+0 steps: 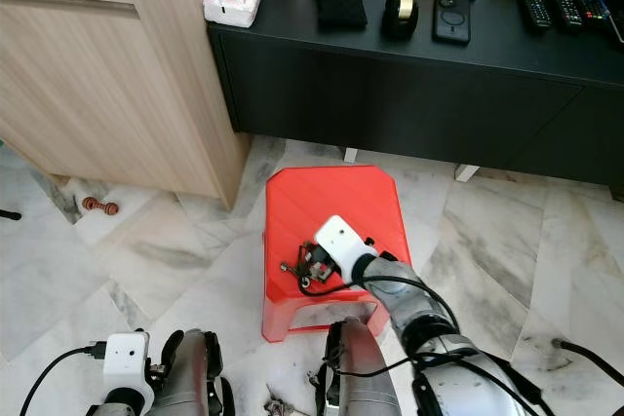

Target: Hang keys on a hook

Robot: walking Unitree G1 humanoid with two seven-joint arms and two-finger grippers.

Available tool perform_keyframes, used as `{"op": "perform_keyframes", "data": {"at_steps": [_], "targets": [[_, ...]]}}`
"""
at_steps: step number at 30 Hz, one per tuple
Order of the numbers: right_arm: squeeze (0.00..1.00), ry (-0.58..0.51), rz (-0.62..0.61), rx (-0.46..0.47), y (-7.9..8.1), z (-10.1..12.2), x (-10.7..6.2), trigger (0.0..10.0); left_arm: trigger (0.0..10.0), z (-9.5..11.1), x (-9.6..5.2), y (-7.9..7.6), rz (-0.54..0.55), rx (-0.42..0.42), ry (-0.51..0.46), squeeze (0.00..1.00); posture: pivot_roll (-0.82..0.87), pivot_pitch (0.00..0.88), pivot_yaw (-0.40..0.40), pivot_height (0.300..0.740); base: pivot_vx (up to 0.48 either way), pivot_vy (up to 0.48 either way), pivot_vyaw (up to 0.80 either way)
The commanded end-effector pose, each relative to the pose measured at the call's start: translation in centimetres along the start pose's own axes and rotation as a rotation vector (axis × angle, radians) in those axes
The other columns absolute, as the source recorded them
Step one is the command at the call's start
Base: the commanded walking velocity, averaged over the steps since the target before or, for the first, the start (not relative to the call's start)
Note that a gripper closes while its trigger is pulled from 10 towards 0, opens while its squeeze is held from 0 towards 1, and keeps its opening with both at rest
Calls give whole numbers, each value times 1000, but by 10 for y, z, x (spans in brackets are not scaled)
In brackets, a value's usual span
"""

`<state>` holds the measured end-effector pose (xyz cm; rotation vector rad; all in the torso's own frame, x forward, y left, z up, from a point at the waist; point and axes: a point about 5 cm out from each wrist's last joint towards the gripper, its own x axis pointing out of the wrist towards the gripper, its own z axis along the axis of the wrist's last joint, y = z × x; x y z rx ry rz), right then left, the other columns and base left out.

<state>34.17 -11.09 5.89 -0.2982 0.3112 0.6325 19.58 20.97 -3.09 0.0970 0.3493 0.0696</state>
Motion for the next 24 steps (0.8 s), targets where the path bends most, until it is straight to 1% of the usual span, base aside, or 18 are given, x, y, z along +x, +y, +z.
{"op": "perform_keyframes", "data": {"at_steps": [1, 3, 7, 11, 15, 16, 18, 20, 23, 24], "targets": [[1000, -2, -28, 134, 4, -5, 1, 10000, 10000, -46, -27, -12, -41, -4, 229, 0, 211, 283, -102, 616, 0, 0, 0], [1000, -3, -21, 171, 8, -6, 3, 10000, 10000, -46, -27, -13, -44, -4, 230, 0, 210, 280, -102, 616, 0, 0, 0], [1000, 49, -50, 273, 9, -13, 3, 10000, 10000, -47, -27, -14, -45, -5, 232, 0, 210, 277, -107, 616, 0, 0, 0], [1000, 39, -9, 435, 15, -13, 5, 10000, 10000, -47, -27, -13, -39, -5, 234, 0, 207, 273, -113, 616, 0, 0, 0], [1000, 49, 6, 451, 17, -10, 7, 10000, 10000, -46, -26, -11, -30, -6, 231, 0, 219, 271, -120, 616, 0, 0, 0], [1000, 53, 15, 443, 18, -9, 8, 10000, 10000, -46, -25, -10, -25, -6, 228, 0, 231, 270, -127, 616, 0, 0, 0], [1000, 45, 57, 454, 23, -5, 10, 10000, 10000, -44, -25, -7, -7, -8, 220, 0, 247, 270, -135, 616, 0, 0, 0], [1000, 53, 90, 443, 26, -3, 12, 10000, 10000, -44, -26, -3, 11, -10, 216, 0, 260, 269, -141, 616, 0, 0, 0], [1000, 89, 103, 412, 29, -4, 13, 10000, 10000, -45, -27, 2, 30, -12, 217, 0, 273, 271, -150, 616, 0, 0, 0], [976, 96, 112, 406, 30, -4, 13, 10000, 10000, -46, -28, 4, 36, -12, 218, 0, 277, 272, -153, 616, 0, 0, 0]]}}
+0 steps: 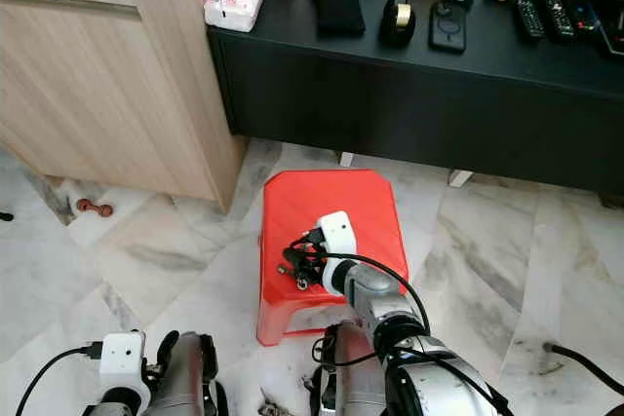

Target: Hang keys on a hook

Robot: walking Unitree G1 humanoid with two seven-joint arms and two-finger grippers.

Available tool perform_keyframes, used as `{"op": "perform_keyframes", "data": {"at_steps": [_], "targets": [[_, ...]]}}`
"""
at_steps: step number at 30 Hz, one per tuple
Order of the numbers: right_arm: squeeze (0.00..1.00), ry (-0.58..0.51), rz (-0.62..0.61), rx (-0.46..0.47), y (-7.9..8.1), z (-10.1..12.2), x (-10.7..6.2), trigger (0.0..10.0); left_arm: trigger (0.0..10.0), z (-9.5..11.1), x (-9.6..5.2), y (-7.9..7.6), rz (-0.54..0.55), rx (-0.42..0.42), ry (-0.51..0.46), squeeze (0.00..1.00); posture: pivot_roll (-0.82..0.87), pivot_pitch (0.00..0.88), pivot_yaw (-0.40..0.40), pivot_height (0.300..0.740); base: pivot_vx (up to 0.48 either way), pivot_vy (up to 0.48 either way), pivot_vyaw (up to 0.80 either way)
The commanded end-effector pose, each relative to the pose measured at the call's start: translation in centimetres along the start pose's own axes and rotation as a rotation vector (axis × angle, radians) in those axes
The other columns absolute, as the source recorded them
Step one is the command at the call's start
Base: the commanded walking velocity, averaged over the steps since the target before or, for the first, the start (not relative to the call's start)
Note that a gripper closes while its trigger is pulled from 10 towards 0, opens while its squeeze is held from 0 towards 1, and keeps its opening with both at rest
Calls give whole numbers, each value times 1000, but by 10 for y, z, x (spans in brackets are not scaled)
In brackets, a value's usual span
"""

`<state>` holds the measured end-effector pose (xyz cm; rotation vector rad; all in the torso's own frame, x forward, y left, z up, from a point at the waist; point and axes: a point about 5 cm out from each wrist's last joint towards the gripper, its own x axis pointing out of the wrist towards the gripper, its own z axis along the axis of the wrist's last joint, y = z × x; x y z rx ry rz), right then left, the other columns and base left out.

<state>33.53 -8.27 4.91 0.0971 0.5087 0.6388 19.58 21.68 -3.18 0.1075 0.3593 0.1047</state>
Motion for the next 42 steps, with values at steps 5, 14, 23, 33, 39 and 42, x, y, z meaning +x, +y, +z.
{"op": "perform_keyframes", "data": {"at_steps": [5, 14, 23, 33, 39, 42], "targets": [[0, 66, 52, -36, 5, -7, 1, 10000, 10000, -47, -31, 0, 10, -15, 215, 0, 271, 273, -155, 616, 0, 0, 0], [0, 185, 60, -95, 5, -22, -2, 10000, 10000, -49, -30, -6, 2, -23, 231, 0, 256, 275, -160, 616, 0, 0, 0], [0, 227, 12, -118, 1, -32, -5, 10000, 10000, -50, -29, -7, 1, -27, 240, 0, 257, 273, -162, 616, 0, 0, 0], [0, 223, -61, -111, -5, -34, -7, 0, 10000, -50, -27, -7, 2, -30, 241, 0, 257, 268, -162, 616, 0, 0, 0], [0, 231, -52, -113, -4, -34, -7, 0, 10000, -50, -26, -8, 1, -31, 242, 0, 255, 269, -163, 616, 0, 0, 0], [0, 237, -36, -115, -2, -35, -6, 0, 10000, -50, -26, -8, 1, -31, 242, 0, 256, 269, -165, 616, 0, 0, 0]]}}
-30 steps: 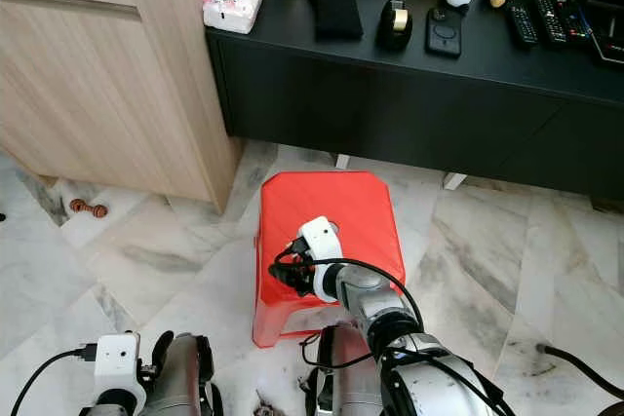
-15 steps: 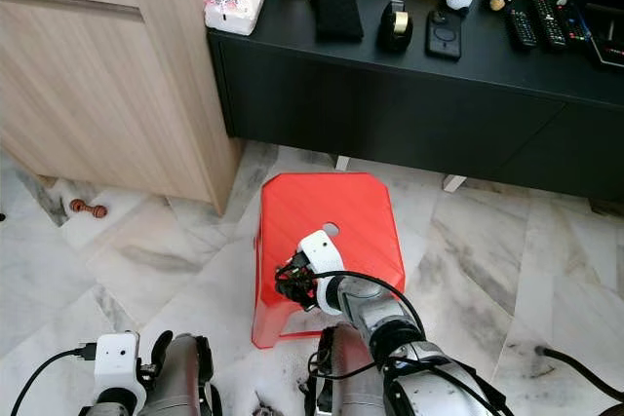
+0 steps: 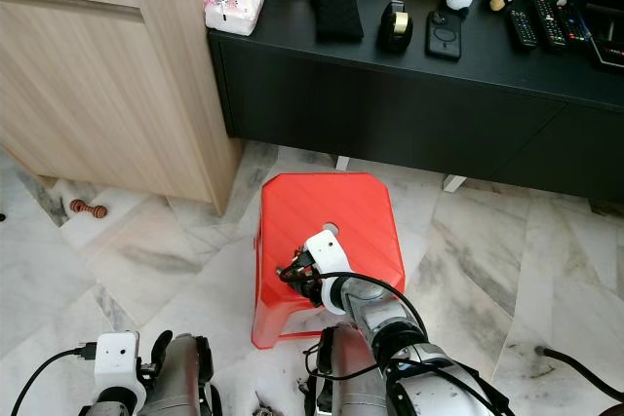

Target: Hang keys on a hook

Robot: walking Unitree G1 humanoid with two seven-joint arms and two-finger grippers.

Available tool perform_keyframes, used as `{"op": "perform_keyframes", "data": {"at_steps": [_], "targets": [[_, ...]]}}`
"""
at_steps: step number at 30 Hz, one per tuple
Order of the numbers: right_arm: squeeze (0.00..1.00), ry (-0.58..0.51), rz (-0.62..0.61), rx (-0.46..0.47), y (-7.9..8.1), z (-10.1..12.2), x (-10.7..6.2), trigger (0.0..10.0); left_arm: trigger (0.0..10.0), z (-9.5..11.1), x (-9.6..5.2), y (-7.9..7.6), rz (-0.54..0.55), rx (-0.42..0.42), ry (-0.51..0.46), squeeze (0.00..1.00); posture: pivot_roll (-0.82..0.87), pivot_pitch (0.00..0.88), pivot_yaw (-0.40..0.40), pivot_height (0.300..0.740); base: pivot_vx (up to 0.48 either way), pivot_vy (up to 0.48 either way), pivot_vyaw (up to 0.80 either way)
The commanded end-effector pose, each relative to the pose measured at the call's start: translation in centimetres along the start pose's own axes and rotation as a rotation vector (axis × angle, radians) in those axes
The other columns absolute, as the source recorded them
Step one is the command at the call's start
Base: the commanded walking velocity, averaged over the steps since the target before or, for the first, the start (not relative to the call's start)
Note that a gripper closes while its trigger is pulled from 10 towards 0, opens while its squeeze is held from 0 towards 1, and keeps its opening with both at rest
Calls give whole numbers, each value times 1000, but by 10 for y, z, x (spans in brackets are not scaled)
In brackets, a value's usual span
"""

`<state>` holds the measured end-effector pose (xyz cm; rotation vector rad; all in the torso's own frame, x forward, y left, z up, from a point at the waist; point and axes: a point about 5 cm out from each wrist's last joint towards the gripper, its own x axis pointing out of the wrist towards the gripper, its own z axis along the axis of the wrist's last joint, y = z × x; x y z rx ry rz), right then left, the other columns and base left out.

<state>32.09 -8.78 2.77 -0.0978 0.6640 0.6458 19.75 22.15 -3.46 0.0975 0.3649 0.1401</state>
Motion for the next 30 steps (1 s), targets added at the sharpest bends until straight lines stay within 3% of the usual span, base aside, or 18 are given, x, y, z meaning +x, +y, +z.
{"op": "perform_keyframes", "data": {"at_steps": [1, 16, 30], "targets": [[0, 36, 19, 11, 2, -9, 0, 0, 10000, -48, -29, -11, -30, -13, 235, 0, 256, 269, -165, 616, 0, 0, 0], [0, 50, 53, 6, 4, -10, 0, 0, 10000, -46, -25, -12, -31, -17, 236, 0, 253, 258, -168, 616, 0, 0, 0], [0, 1, -17, 8, -8, 0, -4, 0, 10000, -41, -19, -13, -32, -17, 227, 0, 247, 240, -166, 616, 0, 0, 0]]}}
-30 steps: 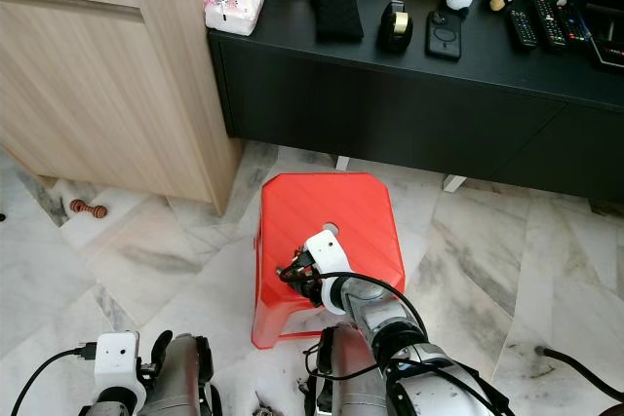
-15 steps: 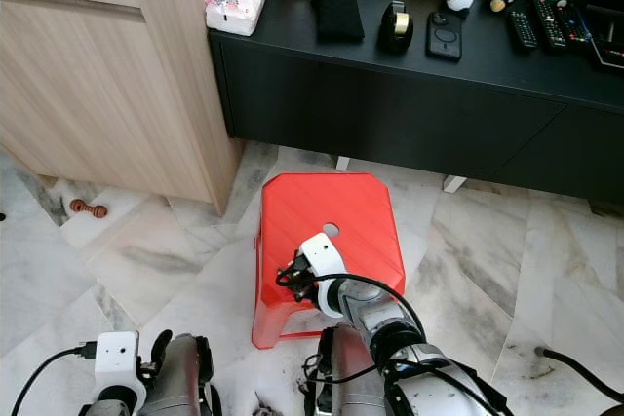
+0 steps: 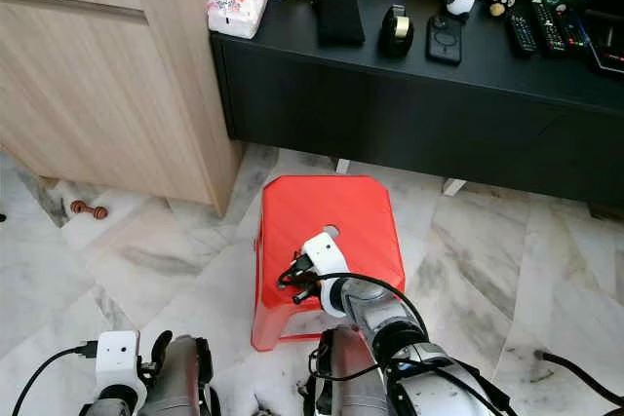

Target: Hang keys on a hook

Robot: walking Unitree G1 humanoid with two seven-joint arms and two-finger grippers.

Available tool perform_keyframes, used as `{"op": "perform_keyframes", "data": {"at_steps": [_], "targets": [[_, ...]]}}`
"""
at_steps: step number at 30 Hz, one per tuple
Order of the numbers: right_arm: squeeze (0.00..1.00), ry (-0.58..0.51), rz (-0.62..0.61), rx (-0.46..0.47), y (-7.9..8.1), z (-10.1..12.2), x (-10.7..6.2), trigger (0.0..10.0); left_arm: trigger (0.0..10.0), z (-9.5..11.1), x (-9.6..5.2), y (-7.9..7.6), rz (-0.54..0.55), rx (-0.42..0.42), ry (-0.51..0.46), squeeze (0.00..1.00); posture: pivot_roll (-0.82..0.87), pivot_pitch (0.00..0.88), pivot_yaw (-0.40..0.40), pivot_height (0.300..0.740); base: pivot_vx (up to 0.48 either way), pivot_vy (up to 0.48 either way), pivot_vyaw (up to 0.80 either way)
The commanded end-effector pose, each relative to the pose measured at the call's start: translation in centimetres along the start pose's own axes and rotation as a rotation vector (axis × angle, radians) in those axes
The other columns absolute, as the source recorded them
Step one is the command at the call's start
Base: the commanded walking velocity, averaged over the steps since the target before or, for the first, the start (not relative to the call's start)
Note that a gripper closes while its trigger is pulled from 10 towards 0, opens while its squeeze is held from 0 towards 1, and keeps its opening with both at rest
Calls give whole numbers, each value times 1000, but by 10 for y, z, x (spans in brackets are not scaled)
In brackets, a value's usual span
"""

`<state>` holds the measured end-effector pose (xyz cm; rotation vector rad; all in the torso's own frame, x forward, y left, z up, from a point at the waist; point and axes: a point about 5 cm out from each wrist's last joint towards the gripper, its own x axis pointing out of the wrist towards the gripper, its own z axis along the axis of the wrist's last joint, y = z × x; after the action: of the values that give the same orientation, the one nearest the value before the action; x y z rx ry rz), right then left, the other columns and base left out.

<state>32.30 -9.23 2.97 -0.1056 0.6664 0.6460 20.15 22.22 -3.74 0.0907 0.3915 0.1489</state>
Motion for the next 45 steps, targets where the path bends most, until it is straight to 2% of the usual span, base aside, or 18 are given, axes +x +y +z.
{"op": "perform_keyframes", "data": {"at_steps": [1, 4, 8, 11, 12, 13, 21, 24, 25, 30, 31, 38, 45], "targets": [[0, -22, -22, 17, -5, 1, -2, 0, 10000, -40, -22, -13, -38, -9, 200, 0, 246, 238, -166, 616, 0, 0, 0], [0, -132, -52, 54, -11, 15, -5, 0, 10000, -39, -21, -13, -39, -8, 198, 0, 245, 235, -164, 616, 0, 0, 0], [0, -185, -65, 71, -14, 22, -7, 0, 10000, -39, -20, -13, -39, -7, 198, 0, 244, 234, -164, 616, 0, 0, 0], [0, -282, -88, 63, -18, 32, -12, 0, 10000, -38, -19, -13, -38, -6, 196, 0, 242, 230, -162, 616, 0, 0, 0], [0, -282, -88, 63, -18, 32, -12, 0, 10000, -38, -19, -13, -38, -6, 196, 0, 242, 230, -162, 616, 0, 0, 0], [0, -347, -91, 68, -19, 36, -16, 0, 10000, -37, -19, -13, -39, -4, 196, 0, 235, 226, -160, 616, 0, 0, 0], [0, -417, -77, 101, -15, 25, -22, 0, 10000, -36, -16, -13, -44, -1, 197, 0, 228, 221, -155, 616, 0, 0, 0], [0, -494, -123, 105, -15, 22, -31, 0, 10000, -34, -14, -12, -42, 2, 195, 0, 221, 212, -149, 616, 0, 0, 0], [0, -534, -137, 107, -14, 22, -35, 10000, 10000, -33, -13, -12, -42, 3, 196, 0, 215, 206, -145, 616, 0, 0, 0], [0, -613, -192, 147, -13, 18, -46, 10000, 10000, -32, -11, -13, -47, 6, 203, 0, 210, 196, -137, 616, 0, 0, 0], [0, -635, -239, 174, -15, 14, -49, 10000, 10000, -32, -10, -13, -49, 7, 208, 0, 210, 187, -130, 616, 0, 0, 0], [0, -670, -360, 218, -25, 12, -56, 10000, 10000, -32, -8, -13, -60, 5, 228, 0, 193, 147, -108, 616, 0, 0, 0], [0, -691, -421, 239, -30, 16, -60, 10000, 10000, -37, -10, -16, -89, 14, 268, 0, 176, 127, -82, 616, -162, 0, 0]]}}
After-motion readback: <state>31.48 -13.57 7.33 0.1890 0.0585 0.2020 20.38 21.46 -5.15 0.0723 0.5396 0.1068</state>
